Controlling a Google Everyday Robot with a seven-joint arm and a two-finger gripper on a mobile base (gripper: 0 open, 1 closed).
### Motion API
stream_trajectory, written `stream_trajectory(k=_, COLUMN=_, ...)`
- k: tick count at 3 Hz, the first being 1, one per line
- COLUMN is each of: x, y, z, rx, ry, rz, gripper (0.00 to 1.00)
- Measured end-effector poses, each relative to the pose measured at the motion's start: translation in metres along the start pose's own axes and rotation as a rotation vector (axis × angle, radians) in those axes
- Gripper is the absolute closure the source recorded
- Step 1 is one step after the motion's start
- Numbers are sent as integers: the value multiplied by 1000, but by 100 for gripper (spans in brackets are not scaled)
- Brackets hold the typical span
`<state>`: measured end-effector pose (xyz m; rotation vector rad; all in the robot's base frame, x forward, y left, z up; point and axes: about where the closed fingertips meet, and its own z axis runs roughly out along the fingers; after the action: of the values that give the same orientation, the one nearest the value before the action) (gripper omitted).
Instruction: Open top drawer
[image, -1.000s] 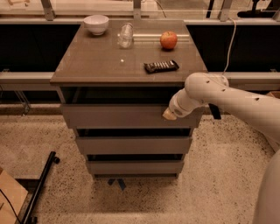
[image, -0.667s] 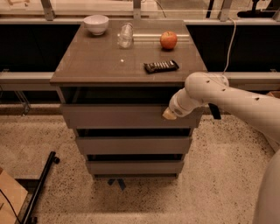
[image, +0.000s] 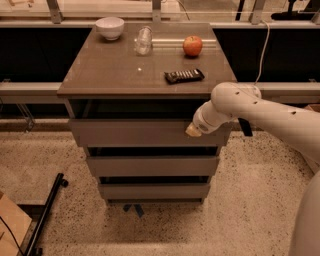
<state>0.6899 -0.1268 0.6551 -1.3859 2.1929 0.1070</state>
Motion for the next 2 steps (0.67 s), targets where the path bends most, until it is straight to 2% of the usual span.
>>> stream_trajectory(k=2, x=0, y=1, z=1, rx=-2, ry=0, rz=0, gripper=35)
